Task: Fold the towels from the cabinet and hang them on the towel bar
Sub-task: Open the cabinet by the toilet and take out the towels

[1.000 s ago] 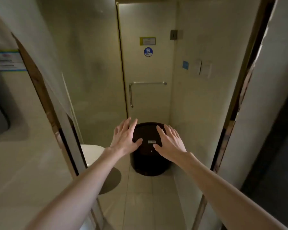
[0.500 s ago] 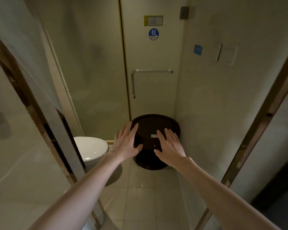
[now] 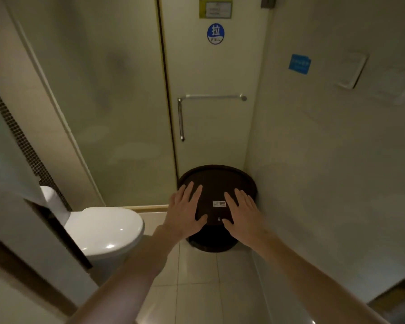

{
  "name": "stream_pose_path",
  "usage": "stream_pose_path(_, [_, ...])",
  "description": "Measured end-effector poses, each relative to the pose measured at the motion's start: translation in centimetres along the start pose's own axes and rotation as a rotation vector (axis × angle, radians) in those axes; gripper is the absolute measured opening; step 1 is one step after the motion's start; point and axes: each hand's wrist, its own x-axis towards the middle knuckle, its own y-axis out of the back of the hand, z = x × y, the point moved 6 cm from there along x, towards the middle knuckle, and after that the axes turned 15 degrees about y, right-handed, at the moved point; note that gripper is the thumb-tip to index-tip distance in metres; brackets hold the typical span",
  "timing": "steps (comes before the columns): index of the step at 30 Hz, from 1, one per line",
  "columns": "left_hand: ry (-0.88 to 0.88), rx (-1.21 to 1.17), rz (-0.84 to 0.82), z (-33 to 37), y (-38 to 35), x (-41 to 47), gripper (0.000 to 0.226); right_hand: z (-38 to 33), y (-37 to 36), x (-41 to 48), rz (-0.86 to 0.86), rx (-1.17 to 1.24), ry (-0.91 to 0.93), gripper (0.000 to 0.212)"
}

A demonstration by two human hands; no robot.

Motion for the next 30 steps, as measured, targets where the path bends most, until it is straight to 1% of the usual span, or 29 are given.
stream_pose_path(5, [-0.017, -0.007, -0.035, -0.1, -2.4, 4.5, 0.086, 2.3, -2.0, 3.7, -0.044, 0.008, -0.025, 0.079])
stream_pose_path(10, [0.008, 0.009, -0.064, -0.8, -6.0, 8.9, 0.087, 4.6, -5.2, 6.9, -0.107, 0.003, -0.013, 0.078])
stream_pose_path(21, [0.072, 0.048, -0.148, -2.4, -13.3, 19.4, 0.088, 11.6, -12.0, 16.6, -0.177, 0.055, -0.006, 0.076])
stream_pose_path(30, [0.120, 0.068, -0.178, -3.4, -18.6, 24.1, 0.086, 14.5, -17.6, 20.5, -0.236, 0.056, 0.056, 0.075])
